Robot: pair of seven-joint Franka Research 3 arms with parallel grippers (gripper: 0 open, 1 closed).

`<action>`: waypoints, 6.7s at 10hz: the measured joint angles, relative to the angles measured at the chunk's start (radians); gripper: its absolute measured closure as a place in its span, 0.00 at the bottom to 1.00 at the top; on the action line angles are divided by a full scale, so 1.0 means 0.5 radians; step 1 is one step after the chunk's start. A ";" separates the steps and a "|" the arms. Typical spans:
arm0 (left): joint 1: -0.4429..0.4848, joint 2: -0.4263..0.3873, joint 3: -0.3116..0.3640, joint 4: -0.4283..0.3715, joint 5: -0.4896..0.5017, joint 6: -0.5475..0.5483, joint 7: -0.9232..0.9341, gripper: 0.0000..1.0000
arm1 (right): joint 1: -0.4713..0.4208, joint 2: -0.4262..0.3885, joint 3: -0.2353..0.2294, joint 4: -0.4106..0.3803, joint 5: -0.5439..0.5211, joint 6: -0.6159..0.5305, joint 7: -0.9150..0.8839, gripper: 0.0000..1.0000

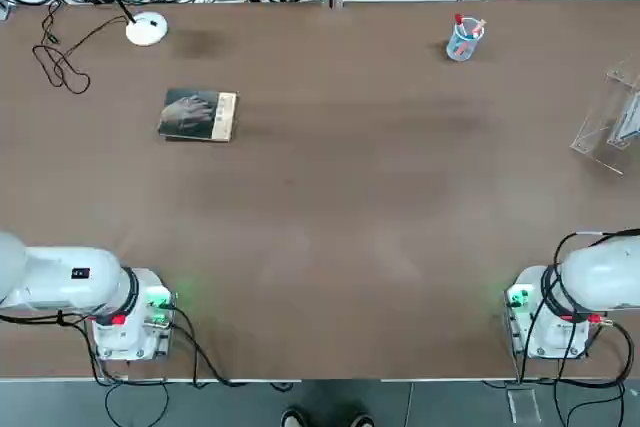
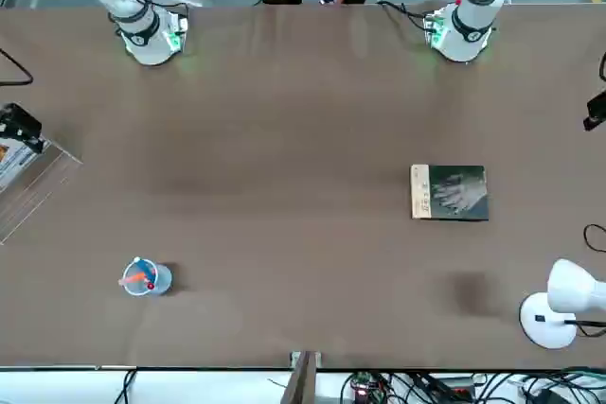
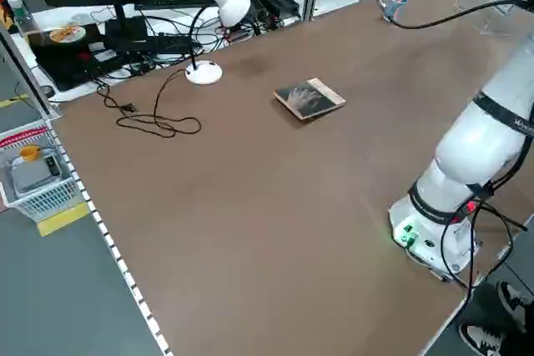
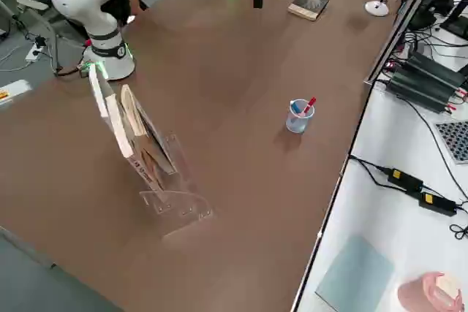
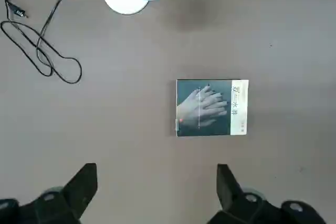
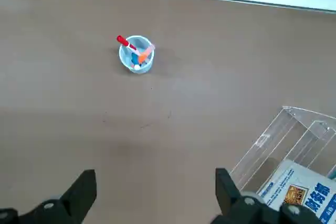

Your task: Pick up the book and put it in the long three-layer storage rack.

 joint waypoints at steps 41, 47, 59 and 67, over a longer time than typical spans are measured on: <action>0.264 0.994 -0.006 -0.706 -1.145 0.841 1.633 0.00 | 0.000 0.000 -0.001 -0.001 0.000 -0.013 0.000 0.00; 0.337 1.051 -0.006 -0.701 -1.274 0.842 1.786 0.00 | 0.000 0.000 -0.001 -0.001 0.000 -0.014 0.000 0.00; 0.380 1.223 -0.008 -0.605 -1.460 0.842 1.974 0.01 | 0.000 0.000 -0.001 -0.001 0.000 -0.016 0.000 0.00; 0.380 1.299 -0.013 -0.600 -1.592 0.839 2.082 0.02 | 0.000 0.000 -0.001 -0.001 0.000 -0.024 0.000 0.00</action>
